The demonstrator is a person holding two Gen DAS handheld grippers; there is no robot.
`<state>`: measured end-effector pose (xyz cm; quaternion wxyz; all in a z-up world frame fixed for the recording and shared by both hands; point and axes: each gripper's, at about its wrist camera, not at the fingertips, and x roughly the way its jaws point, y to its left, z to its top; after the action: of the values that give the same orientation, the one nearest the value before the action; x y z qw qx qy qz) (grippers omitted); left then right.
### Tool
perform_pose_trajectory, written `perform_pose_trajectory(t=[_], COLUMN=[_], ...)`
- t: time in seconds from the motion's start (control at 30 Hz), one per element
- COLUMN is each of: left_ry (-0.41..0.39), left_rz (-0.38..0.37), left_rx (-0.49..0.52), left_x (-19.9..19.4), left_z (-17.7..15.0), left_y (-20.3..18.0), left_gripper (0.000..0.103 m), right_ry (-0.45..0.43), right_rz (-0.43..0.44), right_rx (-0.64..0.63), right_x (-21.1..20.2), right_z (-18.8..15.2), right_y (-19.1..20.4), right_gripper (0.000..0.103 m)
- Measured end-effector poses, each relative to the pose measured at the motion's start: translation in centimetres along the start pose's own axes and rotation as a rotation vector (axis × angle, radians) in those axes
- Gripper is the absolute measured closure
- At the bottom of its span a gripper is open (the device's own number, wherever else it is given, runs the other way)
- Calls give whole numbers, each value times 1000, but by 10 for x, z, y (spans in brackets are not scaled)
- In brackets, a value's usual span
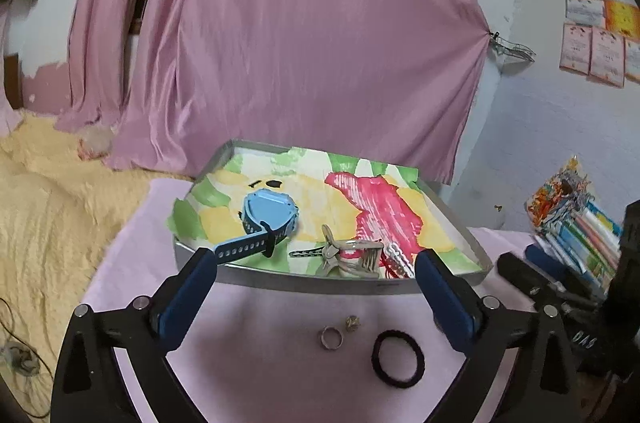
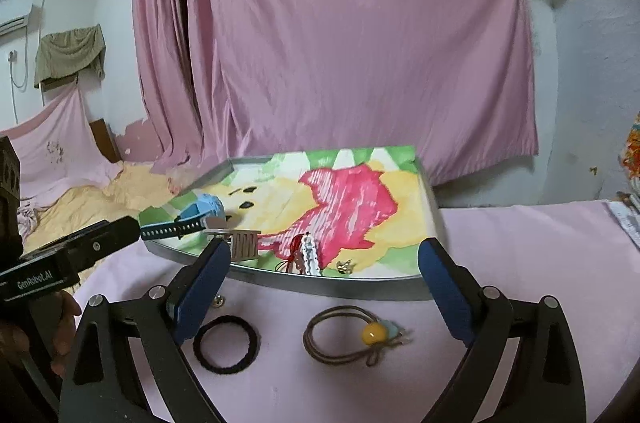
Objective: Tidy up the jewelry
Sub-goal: 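Withdraw both grippers from the tray back over the table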
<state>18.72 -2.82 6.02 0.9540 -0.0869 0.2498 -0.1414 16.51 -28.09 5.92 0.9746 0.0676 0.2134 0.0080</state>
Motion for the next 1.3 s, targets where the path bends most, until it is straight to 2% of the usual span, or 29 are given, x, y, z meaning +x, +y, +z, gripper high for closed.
perform_pose_trajectory(t=[0.2,0.37,0.97,1.3], left_ry=[-76,-108,-73,37], left_rz=[31,25,12,20], left_rx=[59,83,107,109], left_x=[-23,-35,-42,-26], left_z=[-11,-17,-39,-49], left_y=[-9,-17,-30,-31], left_gripper=[1,1,1,1], right_ry=[-84,-105,-88,-8], right_rz=[-31,-44,-72,-110], right_rx=[-12,-19,-28,-23], right_x=[-33,-48,-64,-49], right_z=[-7,-11,-28,-34], right_y=[-7,-10,-21,-29], right_gripper=[9,9,8,8])
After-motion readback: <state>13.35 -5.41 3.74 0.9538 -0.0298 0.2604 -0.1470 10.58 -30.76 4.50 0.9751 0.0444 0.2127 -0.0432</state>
